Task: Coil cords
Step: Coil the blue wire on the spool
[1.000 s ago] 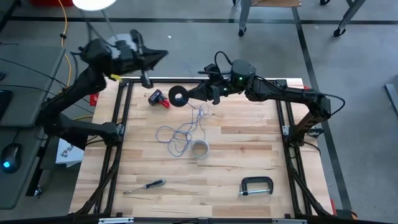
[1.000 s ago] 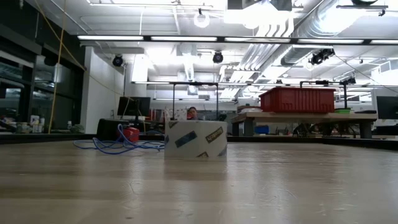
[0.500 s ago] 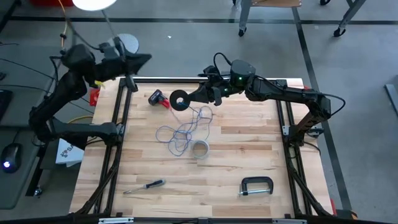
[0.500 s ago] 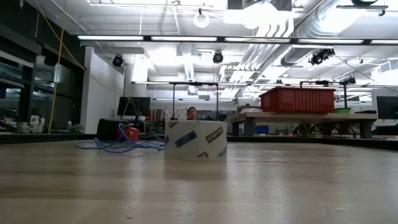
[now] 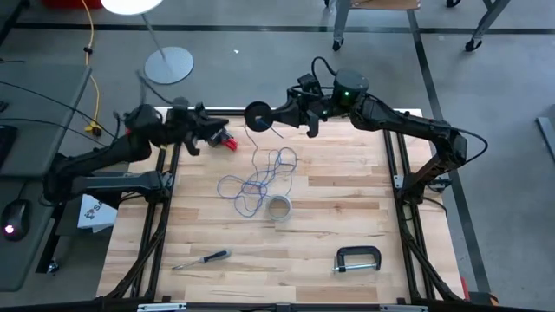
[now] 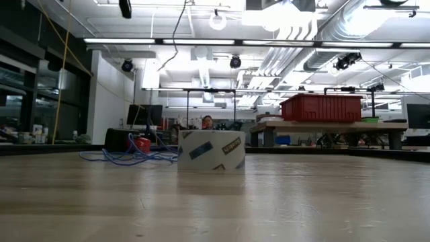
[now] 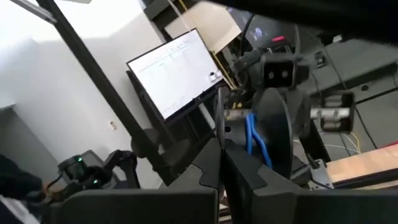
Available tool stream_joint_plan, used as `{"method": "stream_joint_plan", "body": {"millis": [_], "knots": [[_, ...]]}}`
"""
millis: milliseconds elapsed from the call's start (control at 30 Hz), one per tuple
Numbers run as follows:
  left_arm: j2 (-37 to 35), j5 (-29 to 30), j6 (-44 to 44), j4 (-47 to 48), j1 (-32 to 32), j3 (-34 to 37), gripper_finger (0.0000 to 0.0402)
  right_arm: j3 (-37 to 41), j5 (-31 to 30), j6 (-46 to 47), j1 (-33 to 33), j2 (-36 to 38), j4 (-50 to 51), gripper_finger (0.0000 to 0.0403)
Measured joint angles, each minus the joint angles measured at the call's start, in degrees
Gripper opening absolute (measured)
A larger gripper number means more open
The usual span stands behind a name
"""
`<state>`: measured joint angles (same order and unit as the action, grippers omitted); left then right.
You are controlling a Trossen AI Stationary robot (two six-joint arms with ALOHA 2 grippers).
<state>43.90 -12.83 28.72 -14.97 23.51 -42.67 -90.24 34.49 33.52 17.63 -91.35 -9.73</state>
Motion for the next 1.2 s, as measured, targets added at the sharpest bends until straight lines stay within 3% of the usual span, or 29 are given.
{"method": "stream_joint_plan", "body": {"millis": [133,300,467,633,1033,1100,1200], "knots": [[2.53,0.1,5.67,-0.24,1.08,-1.23,0.0019,0.0,2.22,-2.8,0.39,-0.02,-0.68,0.0],[7.84,-2.65,8.92,-1.8,1.22,-6.49,0.0077,0.0,3.23,-8.75,0.43,-0.04,-0.73,0.0],[12.05,-4.79,7.65,1.63,1.19,-14.06,0.0132,0.0,1.45,-14.82,0.51,-0.04,0.14,0.0],[14.93,-5.47,4.98,3.72,1.26,-17.63,0.0157,0.0,-0.63,-16.19,1.01,-0.04,0.5,0.0],[17.67,-7.26,0.99,4.44,1.2,-19.83,0.015,0.0,0.32,-16.9,1.13,-0.04,0.9,0.0],[17.7,-6.47,-0.43,5.1,1.2,-20.27,0.0123,0.0,1.08,-16.34,1.13,-0.04,0.89,0.0],[17.85,-6.38,-1.0,5.24,1.2,-20.7,0.005,0.0,1.08,-15.42,1.13,-0.04,0.82,0.0]]}}
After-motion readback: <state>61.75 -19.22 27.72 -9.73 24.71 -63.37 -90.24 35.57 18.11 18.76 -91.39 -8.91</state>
